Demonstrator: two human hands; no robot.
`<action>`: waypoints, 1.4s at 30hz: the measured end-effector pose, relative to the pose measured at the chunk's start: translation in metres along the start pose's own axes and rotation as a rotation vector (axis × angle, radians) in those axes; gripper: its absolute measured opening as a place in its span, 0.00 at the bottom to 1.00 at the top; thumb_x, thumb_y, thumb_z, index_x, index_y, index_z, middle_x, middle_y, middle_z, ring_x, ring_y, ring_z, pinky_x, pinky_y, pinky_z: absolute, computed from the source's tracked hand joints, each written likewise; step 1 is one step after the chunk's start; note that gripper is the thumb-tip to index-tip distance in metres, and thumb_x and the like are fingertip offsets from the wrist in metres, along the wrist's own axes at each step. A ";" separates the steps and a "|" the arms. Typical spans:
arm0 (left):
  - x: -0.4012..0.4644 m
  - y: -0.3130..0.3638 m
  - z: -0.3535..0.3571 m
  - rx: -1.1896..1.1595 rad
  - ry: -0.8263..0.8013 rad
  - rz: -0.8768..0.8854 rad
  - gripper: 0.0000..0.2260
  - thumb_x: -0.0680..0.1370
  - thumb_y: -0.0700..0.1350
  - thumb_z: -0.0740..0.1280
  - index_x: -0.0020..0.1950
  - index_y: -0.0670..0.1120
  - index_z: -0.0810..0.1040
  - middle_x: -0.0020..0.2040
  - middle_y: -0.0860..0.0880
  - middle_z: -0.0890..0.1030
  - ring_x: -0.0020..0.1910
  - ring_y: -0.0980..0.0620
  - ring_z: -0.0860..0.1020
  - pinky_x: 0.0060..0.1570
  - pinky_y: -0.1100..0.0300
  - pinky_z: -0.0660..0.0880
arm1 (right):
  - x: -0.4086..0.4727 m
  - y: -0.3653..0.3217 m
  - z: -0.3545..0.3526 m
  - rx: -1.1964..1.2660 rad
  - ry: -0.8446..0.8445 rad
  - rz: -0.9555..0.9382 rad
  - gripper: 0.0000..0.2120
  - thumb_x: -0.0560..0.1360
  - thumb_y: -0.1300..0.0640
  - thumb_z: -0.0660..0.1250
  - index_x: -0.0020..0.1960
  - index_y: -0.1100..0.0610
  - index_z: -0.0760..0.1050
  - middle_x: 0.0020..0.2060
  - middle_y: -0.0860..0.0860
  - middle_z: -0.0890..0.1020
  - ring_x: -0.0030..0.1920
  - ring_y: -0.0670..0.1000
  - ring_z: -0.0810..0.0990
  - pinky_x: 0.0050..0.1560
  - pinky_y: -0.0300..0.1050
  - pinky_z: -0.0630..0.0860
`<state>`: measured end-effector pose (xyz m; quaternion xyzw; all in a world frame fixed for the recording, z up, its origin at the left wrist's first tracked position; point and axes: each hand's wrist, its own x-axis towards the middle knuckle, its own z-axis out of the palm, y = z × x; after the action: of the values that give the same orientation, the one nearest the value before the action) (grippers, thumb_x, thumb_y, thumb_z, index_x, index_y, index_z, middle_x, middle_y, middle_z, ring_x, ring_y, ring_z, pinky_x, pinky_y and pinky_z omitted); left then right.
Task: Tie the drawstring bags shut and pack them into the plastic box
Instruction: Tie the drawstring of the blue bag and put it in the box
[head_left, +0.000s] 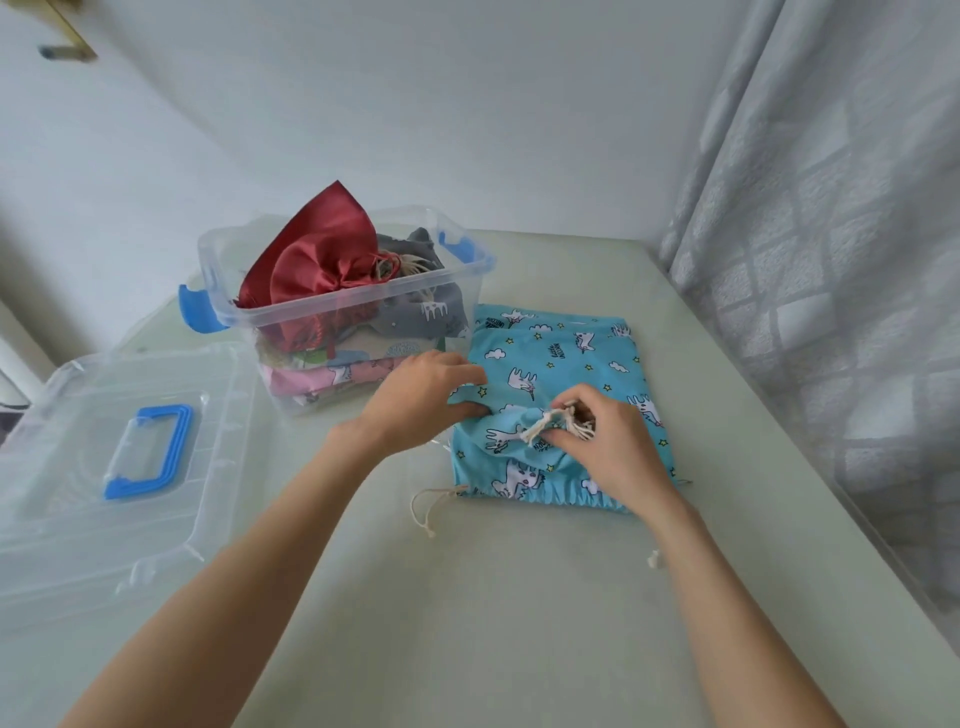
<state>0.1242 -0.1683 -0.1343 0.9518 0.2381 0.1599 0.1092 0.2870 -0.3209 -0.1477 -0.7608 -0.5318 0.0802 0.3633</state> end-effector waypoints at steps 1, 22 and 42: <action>-0.007 0.000 -0.012 -0.021 0.068 0.004 0.13 0.75 0.52 0.68 0.57 0.50 0.78 0.53 0.50 0.81 0.50 0.46 0.78 0.47 0.54 0.73 | 0.005 -0.009 -0.005 0.020 0.008 -0.037 0.11 0.68 0.55 0.75 0.47 0.53 0.76 0.37 0.44 0.79 0.38 0.43 0.78 0.37 0.36 0.72; -0.001 -0.130 -0.146 0.161 0.236 -0.413 0.20 0.77 0.57 0.63 0.67 0.54 0.69 0.63 0.49 0.73 0.57 0.48 0.75 0.51 0.54 0.72 | 0.203 -0.170 0.060 -0.294 -0.398 -0.519 0.15 0.74 0.46 0.68 0.54 0.55 0.81 0.62 0.50 0.74 0.62 0.51 0.70 0.61 0.51 0.69; -0.012 -0.056 -0.141 0.042 0.582 -0.178 0.10 0.79 0.51 0.61 0.56 0.53 0.79 0.49 0.55 0.82 0.49 0.53 0.78 0.46 0.56 0.75 | 0.126 -0.140 0.004 -0.002 -0.024 -0.583 0.10 0.78 0.53 0.62 0.54 0.55 0.80 0.51 0.47 0.82 0.55 0.47 0.74 0.55 0.41 0.69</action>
<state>0.0401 -0.1073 -0.0230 0.8435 0.3449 0.4107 0.0303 0.2326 -0.1861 -0.0281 -0.5752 -0.7322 -0.0191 0.3642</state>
